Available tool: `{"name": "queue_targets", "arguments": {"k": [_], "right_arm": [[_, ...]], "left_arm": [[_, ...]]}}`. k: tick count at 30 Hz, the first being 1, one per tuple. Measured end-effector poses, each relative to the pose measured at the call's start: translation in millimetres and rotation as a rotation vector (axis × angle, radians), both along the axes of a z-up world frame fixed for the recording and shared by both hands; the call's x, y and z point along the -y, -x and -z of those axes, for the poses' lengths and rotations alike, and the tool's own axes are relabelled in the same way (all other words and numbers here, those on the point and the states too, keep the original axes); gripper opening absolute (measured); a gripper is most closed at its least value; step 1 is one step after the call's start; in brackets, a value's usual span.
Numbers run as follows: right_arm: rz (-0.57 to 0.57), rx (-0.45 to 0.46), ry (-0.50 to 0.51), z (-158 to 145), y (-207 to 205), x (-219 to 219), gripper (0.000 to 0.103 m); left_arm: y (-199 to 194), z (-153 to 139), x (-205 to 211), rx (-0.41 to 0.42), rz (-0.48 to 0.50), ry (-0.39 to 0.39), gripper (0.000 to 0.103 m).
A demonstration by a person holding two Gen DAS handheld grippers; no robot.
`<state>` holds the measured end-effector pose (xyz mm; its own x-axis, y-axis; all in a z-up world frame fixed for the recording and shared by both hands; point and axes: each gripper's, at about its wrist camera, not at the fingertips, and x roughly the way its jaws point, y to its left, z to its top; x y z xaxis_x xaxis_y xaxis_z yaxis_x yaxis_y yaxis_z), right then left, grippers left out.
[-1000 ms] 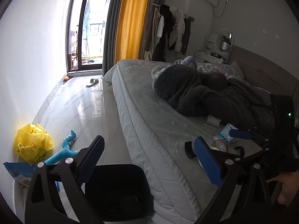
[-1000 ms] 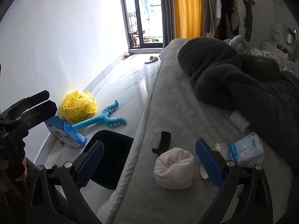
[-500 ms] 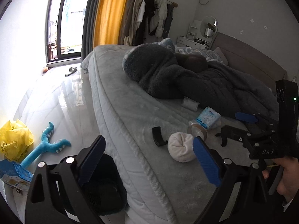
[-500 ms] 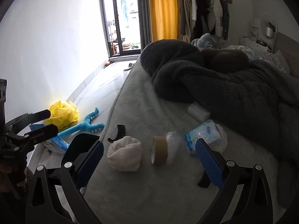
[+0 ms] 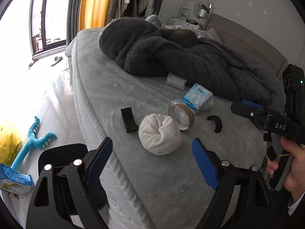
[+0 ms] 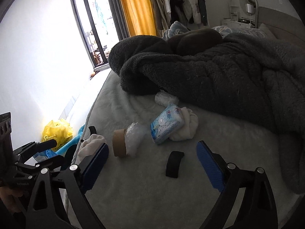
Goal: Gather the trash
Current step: 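Grasp the white rolled sock with the left gripper while the right grasps the black wheel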
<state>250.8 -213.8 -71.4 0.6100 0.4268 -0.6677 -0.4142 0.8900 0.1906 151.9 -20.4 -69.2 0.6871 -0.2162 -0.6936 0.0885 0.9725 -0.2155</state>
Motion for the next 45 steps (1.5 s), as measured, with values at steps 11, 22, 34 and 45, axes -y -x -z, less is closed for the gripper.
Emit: {"name": "queue_targets", "arguments": {"k": [11, 22, 34, 45], "right_arm": [[0.001, -0.062, 0.000, 28.8, -8.4, 14.1, 0.082], [-0.010, -0.115, -0.011, 55.1, -14.1, 22.1, 0.059], [-0.014, -0.137, -0.006, 71.1, -25.2, 14.9, 0.046], [0.007, -0.150, 0.018, 76.0, -31.6, 12.7, 0.024]], "left_arm": [[-20.1, 25.7, 6.0, -0.073, -0.032, 0.064, 0.086], [-38.1, 41.5, 16.9, -0.099, -0.033, 0.068, 0.077], [-43.8, 39.0, 21.6, -0.066, -0.045, 0.024, 0.059], [-37.7, 19.1, 22.3, 0.022, -0.041, -0.009, 0.053]]}}
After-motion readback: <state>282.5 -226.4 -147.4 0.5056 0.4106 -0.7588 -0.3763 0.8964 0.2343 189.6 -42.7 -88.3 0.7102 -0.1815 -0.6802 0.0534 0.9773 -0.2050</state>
